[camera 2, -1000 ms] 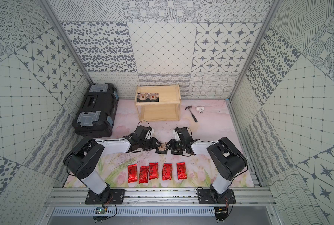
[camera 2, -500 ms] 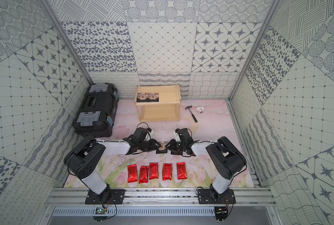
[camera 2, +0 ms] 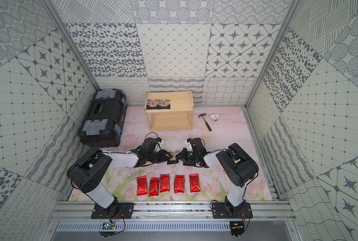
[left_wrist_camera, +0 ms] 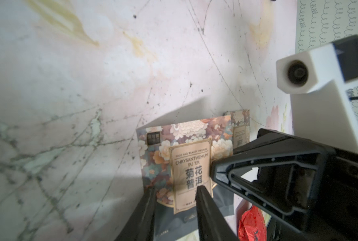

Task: Place the tea bags on the shelf by color
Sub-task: Pick up the tea bag from the center of the board.

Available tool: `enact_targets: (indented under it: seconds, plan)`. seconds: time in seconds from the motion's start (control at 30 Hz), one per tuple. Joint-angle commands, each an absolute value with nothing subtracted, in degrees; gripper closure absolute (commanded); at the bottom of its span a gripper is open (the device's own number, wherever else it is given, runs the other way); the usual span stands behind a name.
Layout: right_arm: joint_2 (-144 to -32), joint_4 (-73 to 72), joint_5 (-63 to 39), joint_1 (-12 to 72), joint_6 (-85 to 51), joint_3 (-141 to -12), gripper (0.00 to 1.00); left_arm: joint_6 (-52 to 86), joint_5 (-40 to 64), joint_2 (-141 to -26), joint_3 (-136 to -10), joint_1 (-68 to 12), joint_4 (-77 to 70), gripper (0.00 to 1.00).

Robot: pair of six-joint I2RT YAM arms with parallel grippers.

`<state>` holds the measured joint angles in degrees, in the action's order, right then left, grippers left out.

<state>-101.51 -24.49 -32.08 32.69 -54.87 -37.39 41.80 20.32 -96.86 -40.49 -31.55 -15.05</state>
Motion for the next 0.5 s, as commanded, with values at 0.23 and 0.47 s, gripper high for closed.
enact_targets:
  seconds: [0.23, 0.47]
  plan:
    - [-94.85, -26.94, -37.15, 30.59, -48.11, -37.34, 1.0, 46.52, 26.45, -85.81, -39.92, -25.51, -12.74, 0.5]
    - [-92.24, -27.73, -44.35, 30.49, -45.64, -39.63, 1.0, 51.98, 32.91, -82.42, -37.63, -21.46, -18.7, 0.41]
